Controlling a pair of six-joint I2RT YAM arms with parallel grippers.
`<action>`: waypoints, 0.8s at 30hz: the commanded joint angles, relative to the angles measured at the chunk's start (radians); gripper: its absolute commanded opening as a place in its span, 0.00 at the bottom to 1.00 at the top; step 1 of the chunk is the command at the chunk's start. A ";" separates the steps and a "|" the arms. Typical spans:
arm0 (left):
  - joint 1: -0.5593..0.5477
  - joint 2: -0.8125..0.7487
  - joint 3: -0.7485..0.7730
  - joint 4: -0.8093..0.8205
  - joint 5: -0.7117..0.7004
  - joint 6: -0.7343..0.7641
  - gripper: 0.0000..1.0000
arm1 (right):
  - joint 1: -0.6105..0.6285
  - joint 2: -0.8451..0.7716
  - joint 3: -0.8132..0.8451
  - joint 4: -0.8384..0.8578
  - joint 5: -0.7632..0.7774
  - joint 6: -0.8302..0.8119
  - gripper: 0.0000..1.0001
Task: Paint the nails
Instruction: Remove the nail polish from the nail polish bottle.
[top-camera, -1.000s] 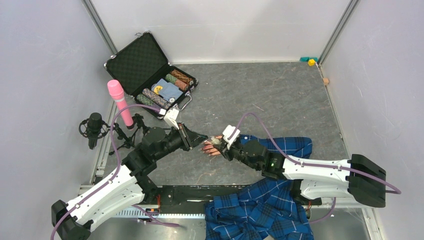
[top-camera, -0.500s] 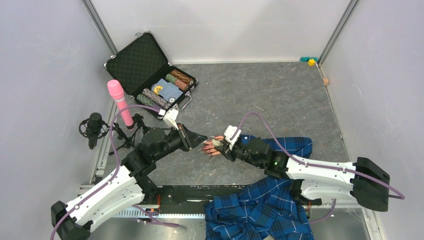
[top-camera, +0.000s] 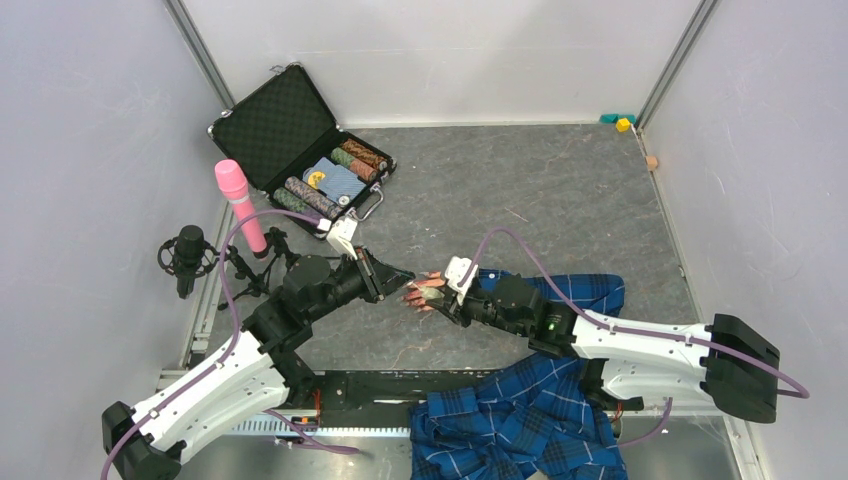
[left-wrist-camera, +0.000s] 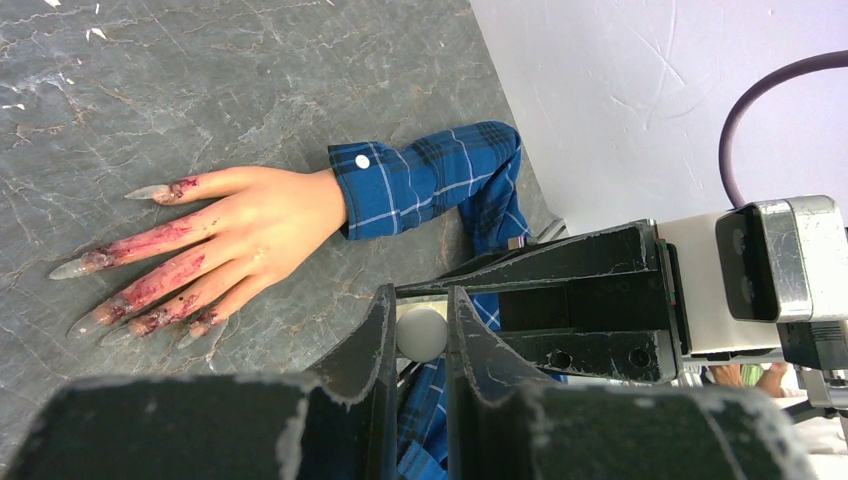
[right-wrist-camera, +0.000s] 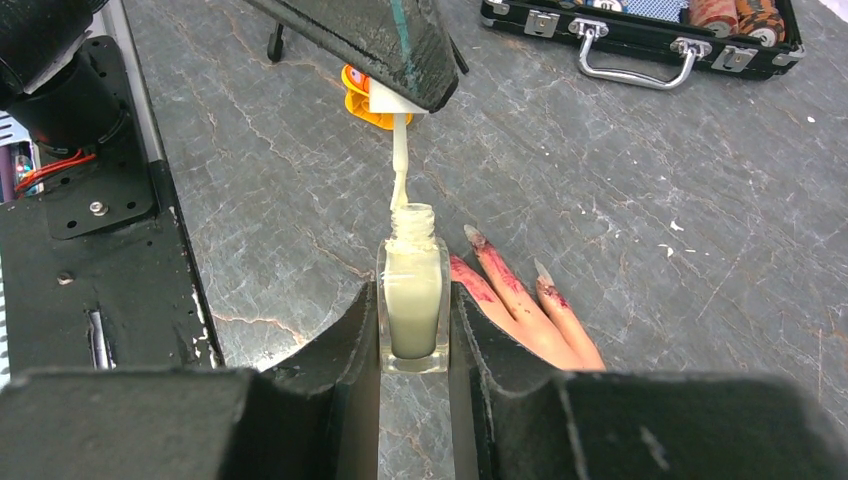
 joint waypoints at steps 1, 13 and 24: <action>0.004 -0.002 0.012 0.021 -0.009 0.038 0.02 | 0.001 0.006 0.020 0.020 -0.017 -0.020 0.00; 0.004 0.002 0.012 0.022 -0.008 0.039 0.02 | 0.001 0.005 0.026 0.024 -0.010 -0.025 0.00; 0.004 0.021 0.009 0.037 -0.002 0.036 0.02 | 0.003 0.002 0.039 0.037 -0.019 -0.031 0.00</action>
